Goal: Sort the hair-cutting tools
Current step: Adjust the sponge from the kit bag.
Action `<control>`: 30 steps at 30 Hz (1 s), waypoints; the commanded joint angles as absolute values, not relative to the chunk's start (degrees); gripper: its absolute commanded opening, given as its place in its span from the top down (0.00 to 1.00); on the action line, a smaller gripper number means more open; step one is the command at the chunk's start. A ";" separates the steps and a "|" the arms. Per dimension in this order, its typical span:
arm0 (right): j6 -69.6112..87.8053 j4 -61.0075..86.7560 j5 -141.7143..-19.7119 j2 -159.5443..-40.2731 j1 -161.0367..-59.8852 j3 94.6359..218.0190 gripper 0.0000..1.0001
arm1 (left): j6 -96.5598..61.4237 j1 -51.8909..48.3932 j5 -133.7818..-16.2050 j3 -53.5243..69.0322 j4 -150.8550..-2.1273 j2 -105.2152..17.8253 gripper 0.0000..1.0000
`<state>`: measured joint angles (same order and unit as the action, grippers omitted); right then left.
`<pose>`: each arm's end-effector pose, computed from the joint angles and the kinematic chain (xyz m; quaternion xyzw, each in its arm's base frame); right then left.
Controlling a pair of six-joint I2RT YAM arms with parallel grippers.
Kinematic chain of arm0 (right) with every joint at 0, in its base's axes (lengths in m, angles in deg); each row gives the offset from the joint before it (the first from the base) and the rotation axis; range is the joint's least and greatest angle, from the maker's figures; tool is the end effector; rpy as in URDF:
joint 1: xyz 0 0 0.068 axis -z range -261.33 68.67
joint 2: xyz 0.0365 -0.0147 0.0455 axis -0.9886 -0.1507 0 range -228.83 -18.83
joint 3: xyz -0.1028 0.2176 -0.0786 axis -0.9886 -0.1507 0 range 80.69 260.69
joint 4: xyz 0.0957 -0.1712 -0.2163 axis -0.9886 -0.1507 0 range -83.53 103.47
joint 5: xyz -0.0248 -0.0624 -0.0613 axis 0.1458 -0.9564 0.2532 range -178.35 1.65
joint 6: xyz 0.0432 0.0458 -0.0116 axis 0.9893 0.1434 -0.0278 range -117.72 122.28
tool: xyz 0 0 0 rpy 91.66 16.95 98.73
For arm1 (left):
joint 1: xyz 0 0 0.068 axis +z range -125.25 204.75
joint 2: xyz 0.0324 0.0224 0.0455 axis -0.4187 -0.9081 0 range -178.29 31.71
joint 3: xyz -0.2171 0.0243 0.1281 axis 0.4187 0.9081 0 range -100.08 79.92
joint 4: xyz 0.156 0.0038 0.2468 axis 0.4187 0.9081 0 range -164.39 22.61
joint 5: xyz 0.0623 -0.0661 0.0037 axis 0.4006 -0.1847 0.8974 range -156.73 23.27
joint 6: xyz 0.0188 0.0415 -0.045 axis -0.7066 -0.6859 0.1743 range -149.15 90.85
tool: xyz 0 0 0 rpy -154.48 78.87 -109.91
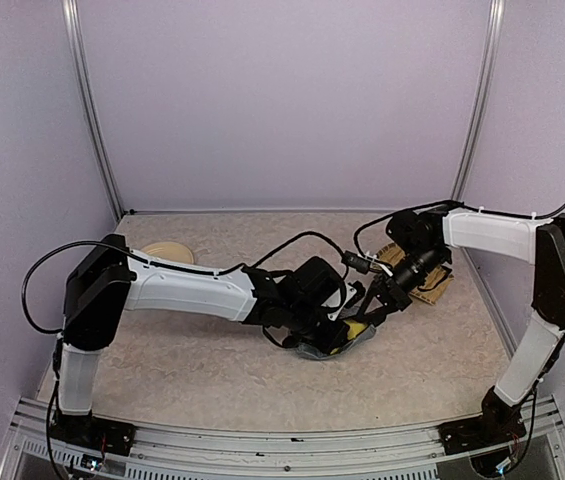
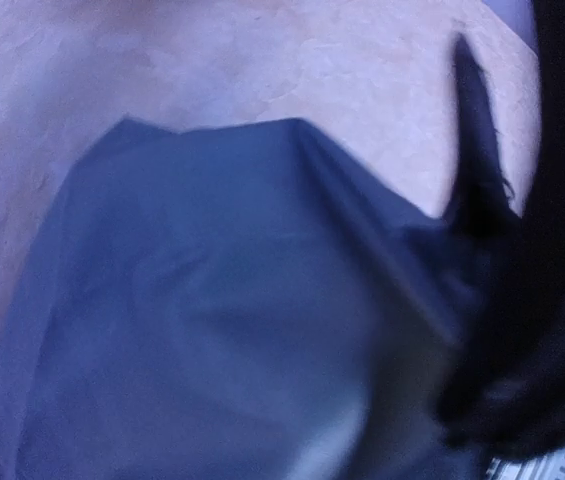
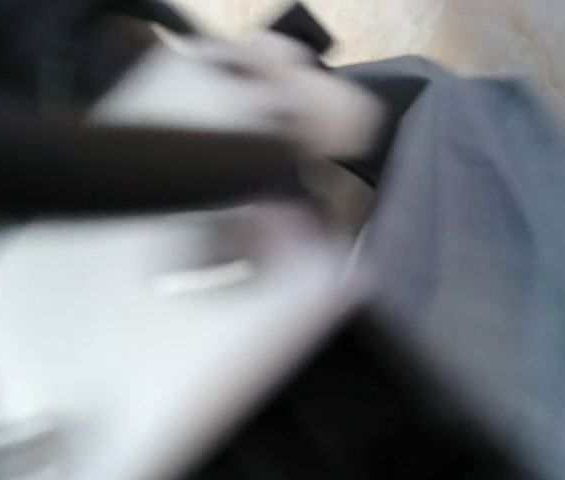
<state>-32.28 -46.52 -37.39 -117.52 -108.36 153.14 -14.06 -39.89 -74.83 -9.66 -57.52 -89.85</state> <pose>0.2846 0.1884 0.1805 -0.4741 0.7678 0.4271 0.0579 0.2059 -0.4509 0.1325 0.4139 0.8375 -0.2755 0.2267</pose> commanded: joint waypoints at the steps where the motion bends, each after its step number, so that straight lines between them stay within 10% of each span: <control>1: -33.82 -48.84 -29.83 -115.42 -108.19 154.63 1.00 | -4.16 -36.56 -67.54 -7.81 -55.41 -92.41 1.00; 19: -32.63 -47.67 -31.75 -116.03 -107.53 154.96 1.00 | 0.49 -34.03 -74.70 -9.21 -70.60 -91.32 0.86; 30: -33.12 -49.59 -33.26 -115.34 -104.46 157.24 1.00 | -9.42 -35.18 -69.70 -9.72 -64.04 -85.92 0.49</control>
